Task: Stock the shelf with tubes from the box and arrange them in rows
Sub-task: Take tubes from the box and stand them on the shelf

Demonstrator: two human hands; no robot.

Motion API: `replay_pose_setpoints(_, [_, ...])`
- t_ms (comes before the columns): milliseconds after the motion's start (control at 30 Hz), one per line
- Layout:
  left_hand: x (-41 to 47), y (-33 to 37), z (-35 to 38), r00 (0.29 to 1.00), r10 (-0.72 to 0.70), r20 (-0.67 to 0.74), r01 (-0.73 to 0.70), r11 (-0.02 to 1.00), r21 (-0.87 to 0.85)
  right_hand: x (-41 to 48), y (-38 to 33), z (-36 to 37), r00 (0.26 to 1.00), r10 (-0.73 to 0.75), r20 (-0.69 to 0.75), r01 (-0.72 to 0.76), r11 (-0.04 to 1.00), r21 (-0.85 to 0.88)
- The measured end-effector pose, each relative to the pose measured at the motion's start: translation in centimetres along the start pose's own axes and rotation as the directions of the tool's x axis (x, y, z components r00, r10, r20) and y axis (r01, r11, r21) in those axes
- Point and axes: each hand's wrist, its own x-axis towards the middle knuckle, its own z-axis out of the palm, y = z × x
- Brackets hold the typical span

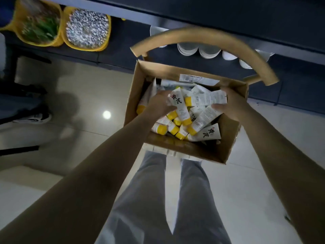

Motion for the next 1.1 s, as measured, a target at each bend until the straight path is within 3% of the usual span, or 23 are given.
replay_pose_setpoints(100, [2.0,-0.5,0.7,0.999,-0.012,0.030,0.015,0.995,-0.097,1.2,0.0,0.7,0.995,0.094,-0.016,-0.093,0.993,0.067])
replay_pose_setpoints(333, [4.4,-1.4,1.6,0.999,-0.020,0.031,0.022,0.998,-0.062,2.8,0.6,2.5,0.971,0.232,-0.061,-0.205,0.933,0.294])
replay_pose_setpoints(533, [5.2,-2.3,0.9,0.991,-0.108,0.072,0.124,0.958,-0.260,3.2,1.5,2.9,0.966,0.225,-0.128,-0.140,0.871,0.471])
replay_pose_setpoints(733, [4.1,-3.1,-0.1,0.995,-0.048,0.083,0.079,0.902,-0.424,2.7,0.1,3.7,0.899,0.285,-0.333,-0.077,0.850,0.522])
replay_pose_setpoints(933, [2.7,-4.0,-1.0,0.986,-0.031,0.166,0.119,0.826,-0.551,0.8,-0.5,5.0,0.890,0.276,-0.364,-0.103,0.898,0.429])
replay_pose_setpoints(1100, [2.0,-4.2,-1.5,0.978,-0.016,0.210,0.128,0.837,-0.532,0.6,0.6,4.8,0.920,0.298,-0.255,-0.113,0.824,0.555])
